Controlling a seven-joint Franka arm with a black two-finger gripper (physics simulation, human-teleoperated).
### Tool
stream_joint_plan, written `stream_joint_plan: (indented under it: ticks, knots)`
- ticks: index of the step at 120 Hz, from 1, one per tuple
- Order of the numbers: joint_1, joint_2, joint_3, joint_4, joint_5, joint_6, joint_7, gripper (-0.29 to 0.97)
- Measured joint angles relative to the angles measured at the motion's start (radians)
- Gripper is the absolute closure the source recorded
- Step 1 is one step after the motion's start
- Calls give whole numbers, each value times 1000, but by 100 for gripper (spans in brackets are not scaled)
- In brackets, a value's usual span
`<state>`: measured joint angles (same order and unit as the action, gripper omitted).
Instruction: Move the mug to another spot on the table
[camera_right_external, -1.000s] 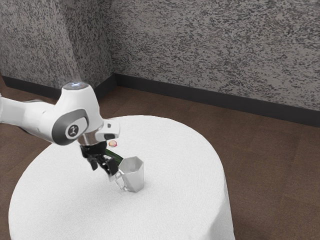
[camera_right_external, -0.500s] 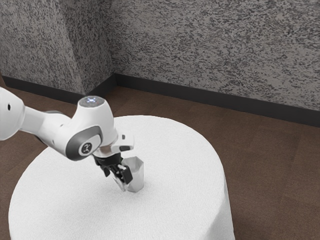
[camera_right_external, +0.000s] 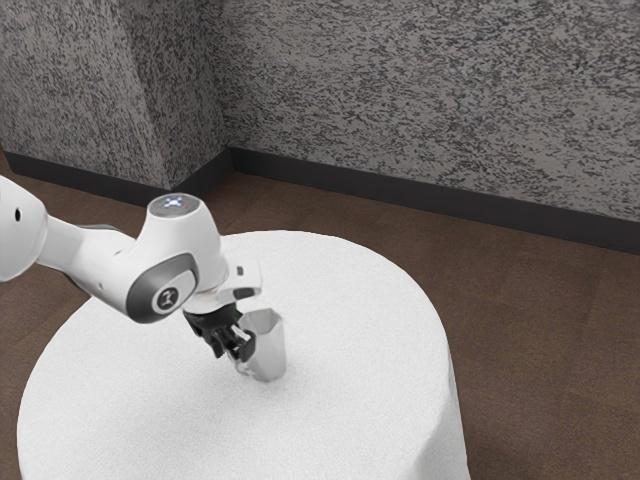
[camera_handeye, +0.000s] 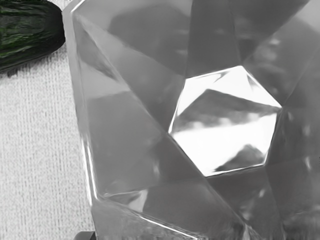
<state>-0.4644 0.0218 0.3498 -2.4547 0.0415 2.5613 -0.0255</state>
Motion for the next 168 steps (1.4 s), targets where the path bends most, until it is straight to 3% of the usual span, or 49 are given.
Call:
stream_joint_plan:
  ticks: [10, 21, 60, 72, 97, 111, 132, 168]
  knots:
    - [7, 0, 0, 0, 0, 3, -1, 53]
    - [3, -6, 6, 0, 6, 6, -7, 61]
    - [14, -183, 0, -134, 63, 22, -40, 71]
    - [42, -236, 0, -220, 121, 70, -50, 73]
    - [100, -316, 2, -350, 315, 265, -58, 73]
    - [116, -312, 18, -397, 378, 412, -53, 73]
    - [108, -230, 88, -417, 402, 605, -38, 73]
    - [109, -170, 136, -430, 406, 734, -18, 73]
